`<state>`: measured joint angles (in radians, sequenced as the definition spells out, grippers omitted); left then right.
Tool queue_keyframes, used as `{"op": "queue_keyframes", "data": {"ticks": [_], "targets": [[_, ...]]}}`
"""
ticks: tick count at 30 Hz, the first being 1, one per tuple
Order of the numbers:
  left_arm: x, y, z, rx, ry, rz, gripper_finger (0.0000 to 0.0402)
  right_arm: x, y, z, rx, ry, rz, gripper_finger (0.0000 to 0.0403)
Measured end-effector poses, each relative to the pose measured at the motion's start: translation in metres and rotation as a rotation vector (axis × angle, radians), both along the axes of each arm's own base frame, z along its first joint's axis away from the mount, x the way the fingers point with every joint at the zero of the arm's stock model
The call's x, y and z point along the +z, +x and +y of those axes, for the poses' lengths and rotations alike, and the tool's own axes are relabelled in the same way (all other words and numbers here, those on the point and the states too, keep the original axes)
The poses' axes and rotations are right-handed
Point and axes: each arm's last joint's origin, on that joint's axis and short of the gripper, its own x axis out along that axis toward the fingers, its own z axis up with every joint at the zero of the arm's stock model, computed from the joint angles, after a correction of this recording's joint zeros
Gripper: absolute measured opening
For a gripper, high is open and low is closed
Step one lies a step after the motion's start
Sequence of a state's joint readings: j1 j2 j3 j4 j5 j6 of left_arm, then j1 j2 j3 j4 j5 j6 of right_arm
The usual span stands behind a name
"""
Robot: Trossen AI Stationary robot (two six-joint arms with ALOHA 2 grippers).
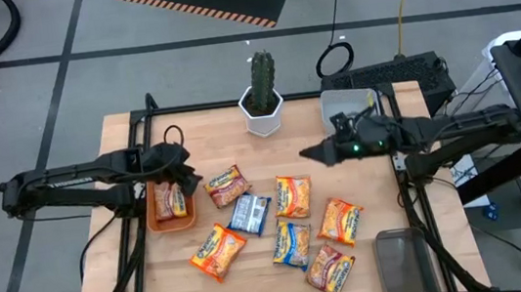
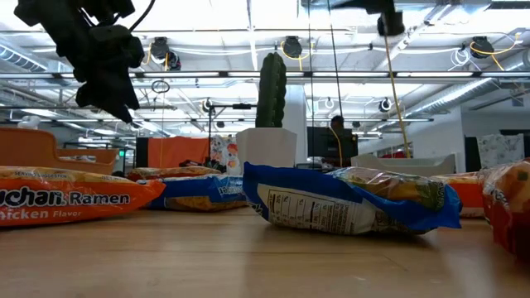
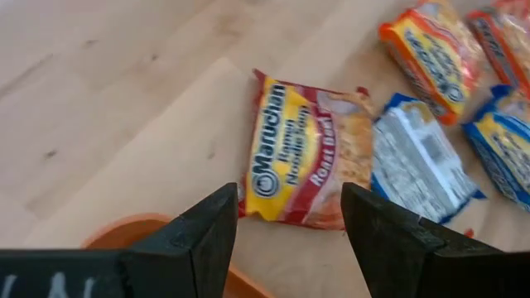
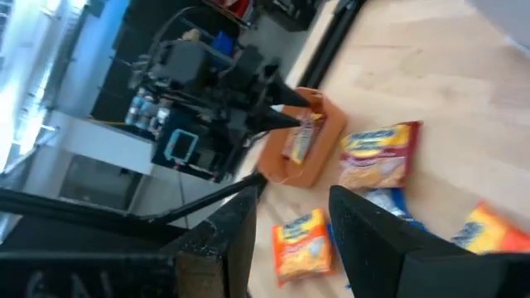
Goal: Sort Maruchan noodles
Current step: Put the middle orange noodle pack into the gray bin
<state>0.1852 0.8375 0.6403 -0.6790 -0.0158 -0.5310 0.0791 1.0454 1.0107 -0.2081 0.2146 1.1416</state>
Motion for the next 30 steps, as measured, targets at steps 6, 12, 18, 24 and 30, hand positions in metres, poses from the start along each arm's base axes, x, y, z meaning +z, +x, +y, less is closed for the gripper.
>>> {"op": "queue_keyframes", "data": {"ticks": [6, 12, 18, 24, 30], "targets": [[0.002, 0.0, -0.005, -0.025, -0.01, -0.018, 0.0221, 0.002, 0.016, 0.016, 0.011, 0.0, 0.055, 0.0146], [0.003, 0.0, -0.011, -0.02, -0.047, -0.035, 0.0221, -0.01, 0.041, 0.019, 0.069, -0.008, 0.131, 0.0146], [0.004, 0.003, -0.02, -0.049, -0.069, -0.062, 0.0221, -0.032, 0.06, 0.018, 0.056, 0.02, 0.21, 0.0146], [0.009, 0.008, -0.025, -0.092, -0.062, -0.129, 0.0221, -0.046, 0.068, 0.008, 0.122, 0.059, 0.287, 0.0146], [0.01, 0.008, -0.024, -0.055, -0.02, -0.135, 0.0221, -0.057, 0.062, -0.015, 0.271, 0.043, 0.419, 0.0146]]}}
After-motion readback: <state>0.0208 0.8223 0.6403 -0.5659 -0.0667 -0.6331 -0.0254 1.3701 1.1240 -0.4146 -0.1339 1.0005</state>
